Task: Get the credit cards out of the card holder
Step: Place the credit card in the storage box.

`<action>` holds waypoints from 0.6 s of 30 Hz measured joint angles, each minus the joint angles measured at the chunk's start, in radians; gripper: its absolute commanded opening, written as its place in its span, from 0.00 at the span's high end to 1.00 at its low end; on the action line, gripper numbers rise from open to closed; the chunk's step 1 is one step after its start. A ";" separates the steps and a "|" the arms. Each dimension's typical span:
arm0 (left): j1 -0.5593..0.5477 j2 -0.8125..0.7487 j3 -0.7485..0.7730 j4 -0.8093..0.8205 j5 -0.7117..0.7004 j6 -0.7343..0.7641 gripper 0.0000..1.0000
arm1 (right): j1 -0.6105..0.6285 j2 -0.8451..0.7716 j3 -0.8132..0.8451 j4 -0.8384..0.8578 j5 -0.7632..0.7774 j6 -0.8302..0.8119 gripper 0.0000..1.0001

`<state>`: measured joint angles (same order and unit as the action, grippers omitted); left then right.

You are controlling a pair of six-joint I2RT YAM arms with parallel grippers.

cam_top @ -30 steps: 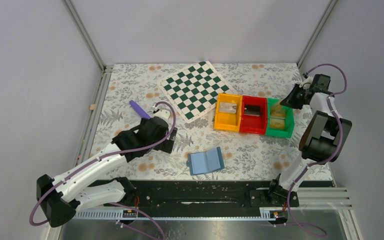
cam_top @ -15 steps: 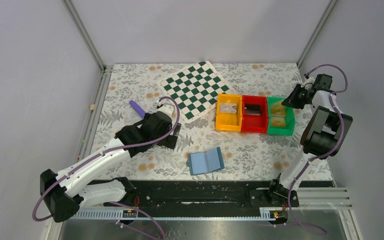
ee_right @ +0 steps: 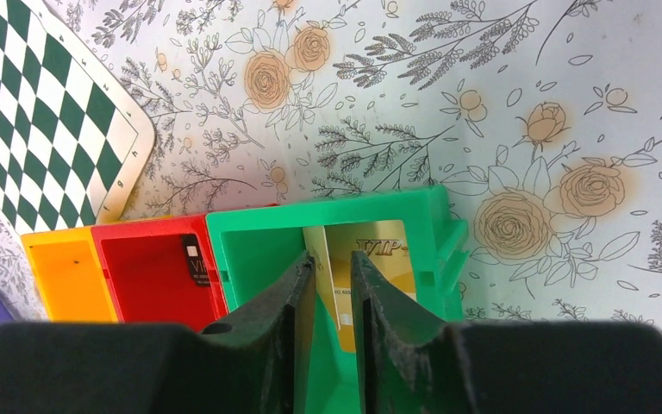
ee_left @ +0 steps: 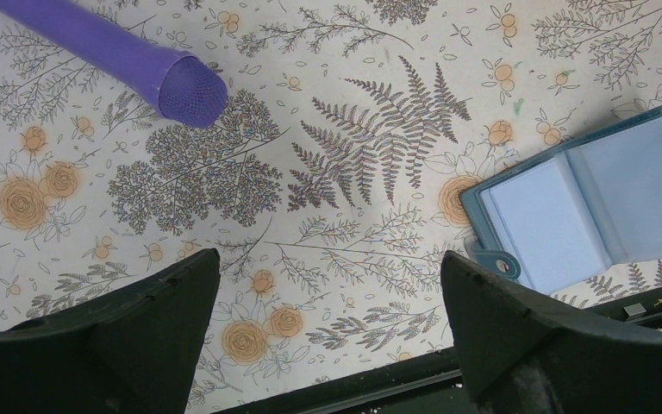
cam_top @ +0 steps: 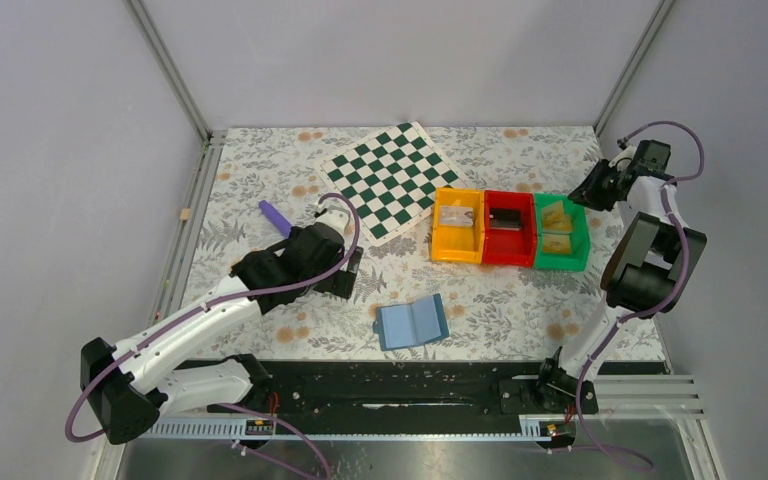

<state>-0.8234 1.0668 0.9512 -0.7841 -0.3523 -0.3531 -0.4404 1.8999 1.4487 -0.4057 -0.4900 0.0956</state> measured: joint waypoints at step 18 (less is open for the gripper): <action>0.000 -0.011 -0.011 0.002 0.001 -0.010 0.01 | 0.035 0.001 -0.007 -0.026 -0.001 0.010 0.68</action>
<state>-0.8234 1.0554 0.9398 -0.7818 -0.3511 -0.3630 -0.4057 1.9011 1.4418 -0.4313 -0.4911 0.1051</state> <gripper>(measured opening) 0.985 0.320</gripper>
